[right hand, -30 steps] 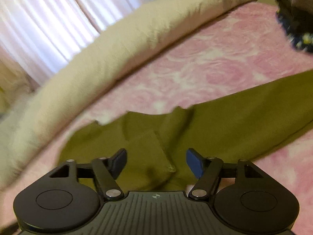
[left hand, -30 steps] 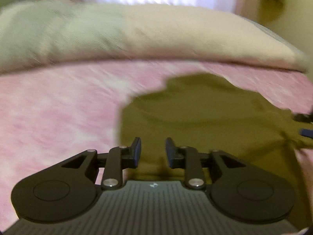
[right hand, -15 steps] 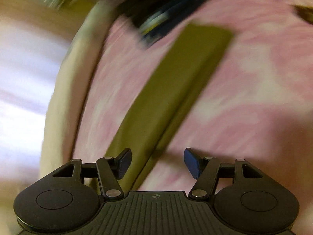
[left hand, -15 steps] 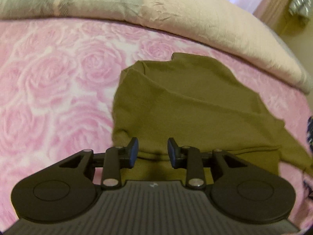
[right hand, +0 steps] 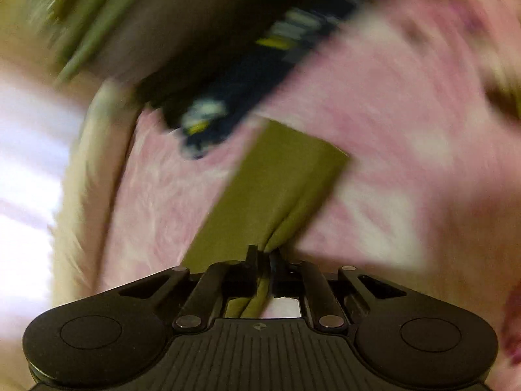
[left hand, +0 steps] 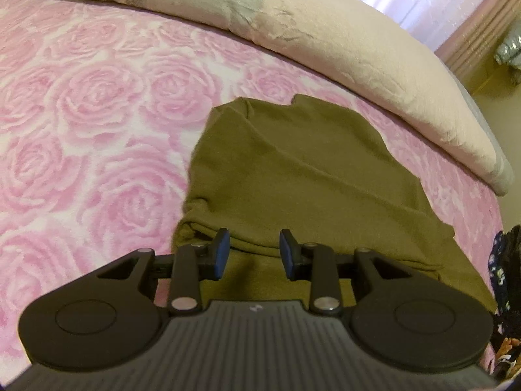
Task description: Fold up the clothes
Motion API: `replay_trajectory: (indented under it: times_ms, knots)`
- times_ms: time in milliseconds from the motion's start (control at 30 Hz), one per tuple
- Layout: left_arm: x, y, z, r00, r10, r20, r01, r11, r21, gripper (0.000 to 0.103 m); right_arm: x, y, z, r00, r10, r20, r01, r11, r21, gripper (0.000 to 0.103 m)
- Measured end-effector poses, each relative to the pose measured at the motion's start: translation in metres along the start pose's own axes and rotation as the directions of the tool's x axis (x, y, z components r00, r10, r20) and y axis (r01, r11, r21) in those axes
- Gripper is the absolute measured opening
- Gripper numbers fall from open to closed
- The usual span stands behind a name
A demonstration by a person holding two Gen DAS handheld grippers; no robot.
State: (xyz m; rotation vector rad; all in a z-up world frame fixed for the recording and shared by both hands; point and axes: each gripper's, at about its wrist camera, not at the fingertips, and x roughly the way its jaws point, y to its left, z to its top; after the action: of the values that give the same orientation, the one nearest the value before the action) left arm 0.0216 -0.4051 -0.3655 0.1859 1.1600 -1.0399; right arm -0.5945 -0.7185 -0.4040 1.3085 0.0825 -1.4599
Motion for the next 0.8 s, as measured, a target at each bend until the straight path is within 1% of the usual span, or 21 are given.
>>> replay_trajectory:
  times_ms: [33,67,100,133,167,200,233,300,333,367,400,433,467,500,533,633,667,700,800]
  knots:
    - [-0.003,0.002,-0.001,1.000,-0.006,-0.002,0.006,1.000,-0.010,0.029,-0.006,0.026,-0.008,1.000,0.008,0.026,-0.005,0.992,-0.125,0.005]
    - [-0.005,0.005,-0.003,1.000,-0.013,-0.004,0.013,1.000,-0.021,0.029,-0.013,0.057,-0.021,0.999,0.027,0.044,-0.014,0.965,-0.261,0.004]
    - [-0.008,0.007,-0.006,1.000,-0.020,-0.008,0.020,0.999,-0.033,0.029,-0.020,0.089,-0.037,0.996,0.064,0.056,-0.037,0.922,-0.386,0.004]
    - [-0.010,0.009,-0.009,1.000,-0.027,-0.012,0.026,0.999,-0.044,0.029,-0.028,0.120,-0.055,0.993,0.104,0.063,-0.059,0.863,-0.502,0.004]
    - [-0.013,0.011,-0.013,0.999,-0.033,-0.016,0.032,0.998,-0.058,0.029,-0.038,0.146,-0.077,0.986,0.157,0.058,-0.093,0.802,-0.590,0.004]
    - [-0.016,0.014,-0.016,0.999,-0.037,-0.018,0.035,0.996,-0.081,0.029,-0.048,0.174,-0.103,0.975,0.218,0.036,-0.138,0.727,-0.673,0.004]
    - [-0.020,0.019,-0.020,0.999,-0.044,-0.016,0.042,0.993,-0.110,0.029,-0.056,0.194,-0.127,0.964,0.266,0.006,-0.178,0.661,-0.729,0.004]
    - [-0.026,0.028,-0.027,0.998,-0.056,-0.010,0.053,0.985,-0.166,0.029,-0.076,0.233,-0.187,0.923,0.371,-0.098,-0.286,0.495,-0.820,0.004]
    - [-0.029,0.033,-0.030,0.998,-0.060,-0.007,0.058,0.979,-0.193,0.029,-0.085,0.246,-0.220,0.903,0.400,-0.160,-0.330,0.405,-0.853,0.004]
    - [-0.031,0.037,-0.032,0.998,-0.062,-0.004,0.060,0.974,-0.217,0.029,-0.089,0.259,-0.259,0.888,0.395,-0.235,-0.364,0.293,-0.884,0.004]
    - [-0.033,0.042,-0.034,0.998,-0.060,-0.003,0.057,0.970,-0.236,0.030,-0.089,0.265,-0.294,0.889,0.353,-0.291,-0.376,0.205,-0.904,0.004]
    - [-0.034,0.045,-0.036,0.998,-0.058,-0.004,0.055,0.966,-0.254,0.030,-0.088,0.271,-0.328,0.889,0.305,-0.341,-0.390,0.117,-0.913,0.010]
    - [-0.034,0.049,-0.037,0.998,-0.058,-0.007,0.054,0.962,-0.268,0.030,-0.086,0.269,-0.357,0.890,0.256,-0.378,-0.402,0.047,-0.915,0.043]
    - [-0.034,0.052,-0.038,0.998,-0.059,-0.009,0.054,0.958,-0.281,0.030,-0.085,0.262,-0.381,0.886,0.228,-0.403,-0.412,-0.008,-0.911,0.080]
    - [-0.033,0.053,-0.039,0.998,-0.064,-0.010,0.058,0.956,-0.289,0.030,-0.083,0.254,-0.403,0.884,0.199,-0.424,-0.421,-0.057,-0.905,0.083]
    - [-0.029,0.052,-0.040,0.996,-0.092,-0.011,0.084,0.951,-0.297,0.032,-0.079,0.232,-0.428,0.892,0.100,-0.440,-0.433,-0.081,-0.898,0.082]
    - [-0.025,0.050,-0.039,0.994,-0.105,-0.012,0.096,0.950,-0.296,0.032,-0.074,0.227,-0.425,0.892,0.058,-0.447,-0.445,-0.055,-0.894,0.082]
    - [-0.020,0.047,-0.038,0.993,-0.119,-0.013,0.110,0.949,-0.295,0.032,-0.070,0.221,-0.419,0.894,0.025,-0.446,-0.446,-0.018,-0.895,0.082]
    - [-0.001,0.035,-0.031,0.986,-0.165,-0.009,0.154,0.941,-0.303,0.032,-0.061,0.204,-0.389,0.910,-0.028,-0.415,-0.408,0.128,-0.904,0.082]
